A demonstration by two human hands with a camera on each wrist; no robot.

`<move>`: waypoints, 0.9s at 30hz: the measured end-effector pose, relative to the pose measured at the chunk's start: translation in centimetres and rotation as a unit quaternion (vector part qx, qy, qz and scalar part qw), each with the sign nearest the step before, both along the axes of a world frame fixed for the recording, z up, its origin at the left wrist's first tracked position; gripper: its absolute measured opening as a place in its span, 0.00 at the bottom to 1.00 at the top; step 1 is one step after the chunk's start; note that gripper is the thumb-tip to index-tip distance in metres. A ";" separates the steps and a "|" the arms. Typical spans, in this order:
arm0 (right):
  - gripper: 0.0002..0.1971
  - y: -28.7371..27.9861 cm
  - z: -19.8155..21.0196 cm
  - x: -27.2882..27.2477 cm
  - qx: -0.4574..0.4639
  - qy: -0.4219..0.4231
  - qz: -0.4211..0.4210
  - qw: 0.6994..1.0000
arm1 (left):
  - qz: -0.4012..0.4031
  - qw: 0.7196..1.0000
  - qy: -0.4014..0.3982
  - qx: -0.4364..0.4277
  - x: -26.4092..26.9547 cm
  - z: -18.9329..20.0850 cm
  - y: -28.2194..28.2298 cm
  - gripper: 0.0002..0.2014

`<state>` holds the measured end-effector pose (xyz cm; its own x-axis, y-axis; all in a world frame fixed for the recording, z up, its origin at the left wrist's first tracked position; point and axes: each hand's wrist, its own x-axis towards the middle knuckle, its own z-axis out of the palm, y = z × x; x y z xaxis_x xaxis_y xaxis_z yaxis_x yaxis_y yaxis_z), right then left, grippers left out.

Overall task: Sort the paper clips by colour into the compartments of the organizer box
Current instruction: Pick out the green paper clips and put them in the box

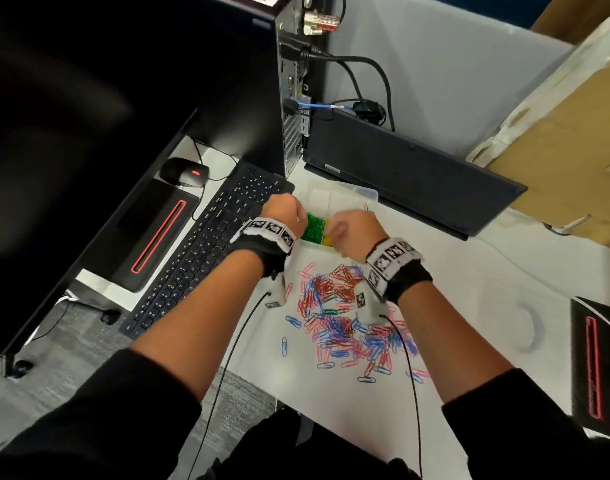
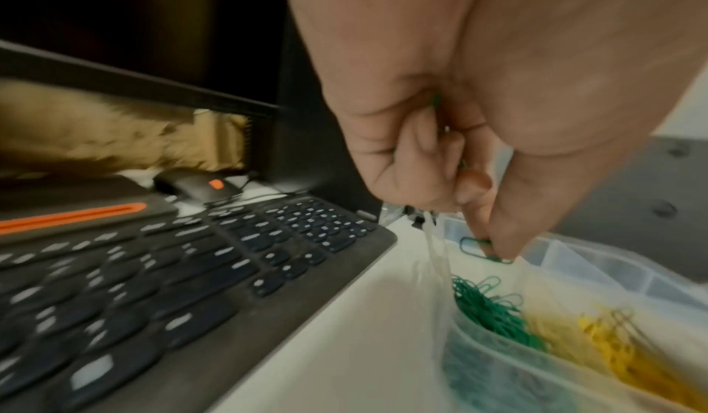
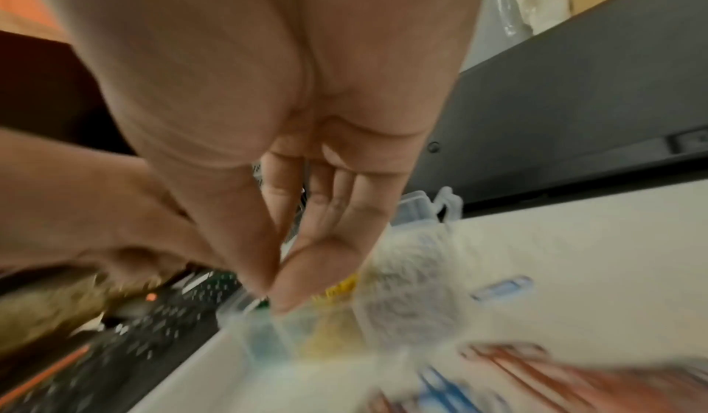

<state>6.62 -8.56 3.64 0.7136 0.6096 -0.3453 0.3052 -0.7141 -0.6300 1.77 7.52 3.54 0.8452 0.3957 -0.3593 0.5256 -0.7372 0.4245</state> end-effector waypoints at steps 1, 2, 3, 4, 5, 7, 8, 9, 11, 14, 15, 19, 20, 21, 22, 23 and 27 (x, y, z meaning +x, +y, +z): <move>0.13 -1.1 -0.3 -0.8 -0.011 0.020 0.012 1.000 | -0.019 1.000 0.006 0.015 0.6 0.0 -0.4 0.09; 0.11 -2.3 -0.7 -1.6 -0.023 0.044 0.028 0.998 | -0.038 0.999 0.016 0.030 1.1 -0.1 -0.8 0.10; 0.10 -3.3 -1.3 -2.5 -0.030 0.070 0.044 0.996 | -0.058 0.997 0.029 0.042 1.5 -0.3 -1.1 0.10; 0.09 -4.2 -1.8 -3.4 -0.035 0.093 0.057 0.993 | -0.074 0.995 0.037 0.053 1.9 -0.4 -1.4 0.10; 0.08 -4.9 -2.4 -4.3 -0.036 0.111 0.065 0.991 | -0.088 0.993 0.046 0.064 2.1 -0.6 -1.6 0.10; 0.05 -5.7 -3.5 -5.8 -0.033 0.108 0.073 0.991 | -0.108 0.989 0.066 0.081 2.5 -0.7 -1.9 0.12; 0.04 -5.9 -3.9 -6.4 -0.036 0.091 0.079 0.992 | -0.116 0.987 0.076 0.086 2.7 -0.7 -2.0 0.13; 0.05 -6.0 -4.1 -6.9 -0.045 0.072 0.083 0.993 | -0.123 0.985 0.085 0.090 2.8 -0.6 -2.0 0.14; 0.05 -5.8 -4.6 -7.5 -0.065 0.044 0.089 0.993 | -0.128 0.983 0.102 0.084 3.1 -0.5 -1.9 0.17; 0.04 -5.6 -5.1 -7.8 -0.077 0.033 0.086 0.993 | -0.131 0.985 0.100 0.060 3.0 -0.4 -1.5 0.20; 0.04 -5.6 -5.3 -7.9 -0.073 0.030 0.082 0.994 | -0.130 0.986 0.086 0.054 2.8 -0.6 -1.3 0.21; 0.03 -5.9 -5.6 -8.1 -0.047 0.005 0.087 0.995 | -0.105 0.994 0.000 0.000 1.7 -2.0 -0.4 0.22; 0.03 -6.1 -5.5 -8.2 -0.035 0.007 0.082 0.996 | -0.105 0.994 -0.016 -0.017 1.5 -2.4 -0.2 0.22; 0.02 -6.3 -5.5 -8.2 -0.022 0.014 0.071 0.997 | -0.107 0.993 -0.028 -0.035 1.2 -2.7 -0.1 0.22; 0.02 -6.5 -5.5 -8.1 -0.008 0.025 0.056 0.998 | -0.107 0.992 -0.041 -0.056 1.0 -3.0 0.0 0.22; 0.02 -6.8 -5.6 -8.0 0.011 0.040 0.035 0.999 | -0.105 0.990 -0.051 -0.079 0.8 -3.1 0.0 0.23; 0.06 -8.1 -5.8 -8.1 0.090 0.095 -0.063 0.989 | -0.097 0.983 -0.096 -0.125 -0.4 -3.3 -0.1 0.28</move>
<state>-1.49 -16.65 -2.15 0.7201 0.5842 -0.3743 0.0858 -0.6103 -0.7875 1.34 7.43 0.26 0.9578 0.1397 -0.2511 0.2777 -0.6753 0.6833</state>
